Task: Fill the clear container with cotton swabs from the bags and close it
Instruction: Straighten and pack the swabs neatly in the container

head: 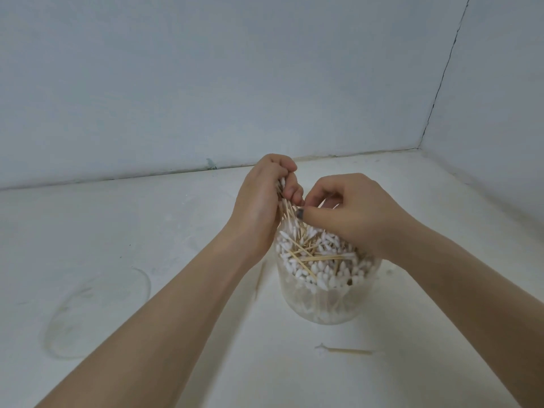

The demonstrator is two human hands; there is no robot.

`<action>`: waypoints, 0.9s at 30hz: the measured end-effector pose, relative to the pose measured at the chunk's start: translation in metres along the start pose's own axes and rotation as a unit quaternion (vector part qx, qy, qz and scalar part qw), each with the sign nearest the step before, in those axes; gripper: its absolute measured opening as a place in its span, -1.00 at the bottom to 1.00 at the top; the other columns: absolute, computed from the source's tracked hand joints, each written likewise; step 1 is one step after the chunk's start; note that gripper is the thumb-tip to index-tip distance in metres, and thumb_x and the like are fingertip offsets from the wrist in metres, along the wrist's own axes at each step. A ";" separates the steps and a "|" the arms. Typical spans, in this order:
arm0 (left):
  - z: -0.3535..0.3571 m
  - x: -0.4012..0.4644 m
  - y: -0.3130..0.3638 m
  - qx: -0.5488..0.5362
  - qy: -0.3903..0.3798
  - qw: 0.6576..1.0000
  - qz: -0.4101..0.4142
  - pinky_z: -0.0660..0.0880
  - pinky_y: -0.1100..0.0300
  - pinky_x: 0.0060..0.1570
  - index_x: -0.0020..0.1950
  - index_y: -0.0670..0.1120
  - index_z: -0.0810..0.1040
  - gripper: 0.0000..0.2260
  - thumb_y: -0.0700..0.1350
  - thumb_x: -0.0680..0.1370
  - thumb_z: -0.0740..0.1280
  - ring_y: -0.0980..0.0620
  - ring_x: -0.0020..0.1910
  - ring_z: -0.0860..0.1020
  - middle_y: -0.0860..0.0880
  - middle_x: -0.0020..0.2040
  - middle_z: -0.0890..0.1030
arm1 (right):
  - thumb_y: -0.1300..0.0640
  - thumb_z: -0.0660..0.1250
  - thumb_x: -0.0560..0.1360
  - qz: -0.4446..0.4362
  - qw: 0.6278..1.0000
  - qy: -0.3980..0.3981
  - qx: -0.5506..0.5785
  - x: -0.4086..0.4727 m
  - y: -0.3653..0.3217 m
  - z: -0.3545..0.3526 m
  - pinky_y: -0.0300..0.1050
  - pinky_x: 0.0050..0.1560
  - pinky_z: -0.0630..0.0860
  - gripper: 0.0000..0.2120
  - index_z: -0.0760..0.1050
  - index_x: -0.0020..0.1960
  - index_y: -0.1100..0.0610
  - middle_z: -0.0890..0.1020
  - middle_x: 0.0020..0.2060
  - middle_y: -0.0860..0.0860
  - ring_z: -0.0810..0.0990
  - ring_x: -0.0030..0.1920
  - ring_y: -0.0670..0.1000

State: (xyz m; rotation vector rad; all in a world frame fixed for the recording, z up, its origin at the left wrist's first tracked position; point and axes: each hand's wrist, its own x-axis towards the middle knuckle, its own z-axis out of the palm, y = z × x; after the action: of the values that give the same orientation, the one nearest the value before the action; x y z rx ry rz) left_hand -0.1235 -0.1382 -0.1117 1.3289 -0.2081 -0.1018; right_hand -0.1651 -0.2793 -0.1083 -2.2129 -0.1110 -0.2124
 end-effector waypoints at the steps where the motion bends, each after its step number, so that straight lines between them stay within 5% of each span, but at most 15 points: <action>1: -0.001 0.000 0.000 0.000 0.001 1.000 0.000 0.39 0.16 -0.30 -0.06 -0.12 0.44 -0.81 -0.29 0.58 0.06 0.02 -0.40 0.42 0.00 -0.42 0.35 | 0.07 0.47 0.41 -0.005 1.000 -0.006 0.000 0.000 0.000 0.000 -0.39 -0.34 0.33 -0.95 0.63 -0.21 -0.04 0.57 -0.43 -0.29 0.50 -0.38 -0.25; 5: 0.001 -0.001 0.003 0.016 -0.015 1.000 0.012 0.41 0.21 -0.30 -0.03 -0.15 0.44 -0.81 -0.31 0.59 0.07 0.02 -0.39 0.42 -0.02 -0.40 0.36 | 0.29 0.41 0.44 0.010 0.999 -0.035 0.040 -0.001 0.000 -0.009 -0.48 -0.27 0.41 -0.83 0.66 -0.17 0.04 0.61 -0.41 -0.17 0.54 -0.36 -0.22; 8: 0.002 -0.004 0.004 0.057 -0.037 0.997 0.035 0.44 0.19 -0.27 -0.01 -0.16 0.45 -0.82 -0.33 0.60 0.08 -0.01 -0.36 0.44 -0.04 -0.39 0.39 | 0.42 0.30 0.47 0.035 0.986 -0.058 0.150 -0.002 0.001 -0.016 -0.23 0.08 0.56 -0.77 0.64 -0.04 0.17 0.74 -0.15 0.00 0.71 -0.04 -0.09; 13: 0.000 -0.015 -0.003 0.151 -0.069 0.985 0.053 0.51 0.04 0.01 0.04 -0.07 0.48 -0.80 -0.32 0.57 0.17 -0.02 -0.16 0.60 -0.05 -0.26 0.62 | 0.24 0.26 0.57 0.100 0.943 0.073 0.309 0.001 0.000 -0.006 0.00 0.04 0.66 -0.88 0.55 0.05 0.19 0.72 -0.06 0.13 0.74 -0.10 0.01; 15: -0.001 -0.017 -0.005 0.145 -0.077 0.985 0.054 0.56 0.14 0.18 0.10 -0.11 0.49 -0.74 -0.41 0.57 0.14 0.01 0.00 0.68 -0.08 -0.11 0.71 | 0.16 0.24 0.61 0.095 0.946 0.098 0.295 0.002 0.001 -0.003 -0.01 0.06 0.67 -0.86 0.55 0.05 0.18 0.72 -0.11 0.08 0.74 -0.11 -0.01; 18: -0.006 -0.021 -0.007 0.123 -0.108 0.987 0.007 0.47 -0.12 0.40 0.18 -0.19 0.56 -0.74 -0.38 0.60 0.17 -0.06 0.22 0.66 -0.14 0.12 0.72 | 0.09 0.23 0.62 0.090 0.955 0.103 0.264 0.002 0.003 -0.001 0.02 0.10 0.65 -0.83 0.56 0.04 0.13 0.71 -0.14 -0.01 0.72 -0.08 -0.02; 23: -0.011 -0.025 -0.008 0.094 -0.100 0.989 -0.053 0.48 -0.23 0.37 0.05 -0.16 0.65 -0.78 -0.14 0.66 0.21 -0.19 0.20 0.66 -0.16 0.15 0.71 | 0.07 0.21 0.62 0.096 0.957 0.103 0.252 0.003 0.004 -0.001 0.07 0.16 0.61 -0.82 0.56 0.03 0.10 0.71 -0.12 0.01 0.72 -0.09 -0.03; 27: -0.008 -0.021 0.003 0.065 -0.058 0.996 -0.020 0.58 0.01 0.24 -0.02 -0.18 0.59 -0.74 -0.15 0.70 0.15 -0.09 0.07 0.68 -0.17 0.03 0.74 | 0.08 0.19 0.64 0.082 0.964 0.102 0.231 0.002 0.004 0.003 -0.02 0.07 0.63 -0.82 0.53 0.05 0.12 0.72 -0.14 0.01 0.72 -0.10 -0.04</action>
State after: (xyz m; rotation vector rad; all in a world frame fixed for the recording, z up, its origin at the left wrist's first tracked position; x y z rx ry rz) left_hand -0.1422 -0.1265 -0.1127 1.4582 -0.2892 -0.2024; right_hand -0.1619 -0.2795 -0.1125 -1.7138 0.1266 -0.2879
